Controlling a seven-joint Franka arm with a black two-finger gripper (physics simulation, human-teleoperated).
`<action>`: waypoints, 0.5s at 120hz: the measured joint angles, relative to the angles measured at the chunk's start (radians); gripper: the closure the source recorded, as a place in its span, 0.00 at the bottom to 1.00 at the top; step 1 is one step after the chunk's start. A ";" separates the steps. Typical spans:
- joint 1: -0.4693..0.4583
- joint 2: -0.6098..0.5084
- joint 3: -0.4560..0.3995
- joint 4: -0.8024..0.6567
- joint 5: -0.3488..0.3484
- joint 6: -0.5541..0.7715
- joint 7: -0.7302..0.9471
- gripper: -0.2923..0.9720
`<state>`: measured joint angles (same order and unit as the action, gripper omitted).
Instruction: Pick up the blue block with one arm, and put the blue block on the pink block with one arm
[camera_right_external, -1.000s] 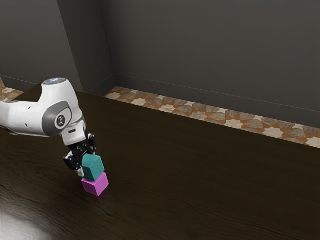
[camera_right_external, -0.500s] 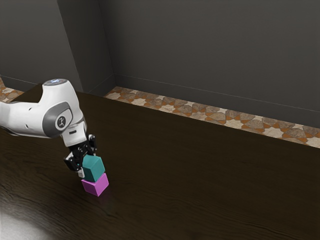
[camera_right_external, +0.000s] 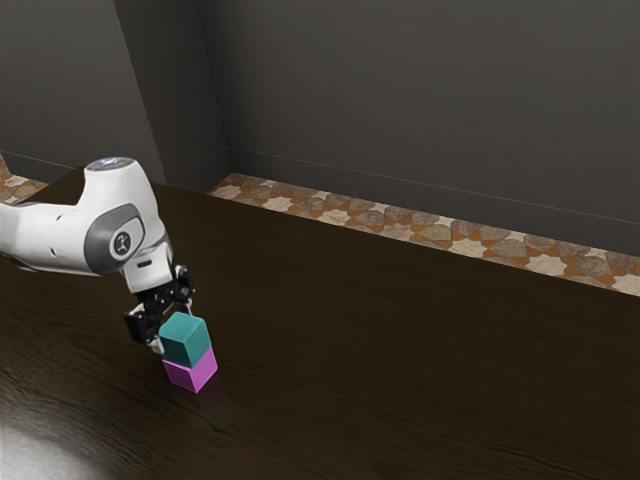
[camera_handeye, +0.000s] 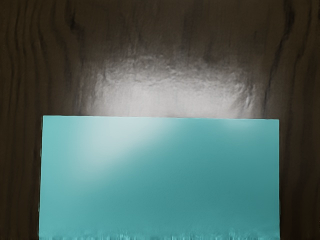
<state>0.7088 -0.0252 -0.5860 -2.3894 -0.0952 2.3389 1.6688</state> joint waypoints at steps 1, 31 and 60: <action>0.000 -0.001 0.000 0.000 0.000 0.000 0.000 0.28; 0.011 -0.085 -0.006 0.035 -0.002 -0.029 0.005 0.25; 0.035 -0.225 0.001 0.386 -0.009 -0.342 0.013 0.24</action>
<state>0.7436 -0.2502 -0.5847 -2.0036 -0.1039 1.9964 1.6820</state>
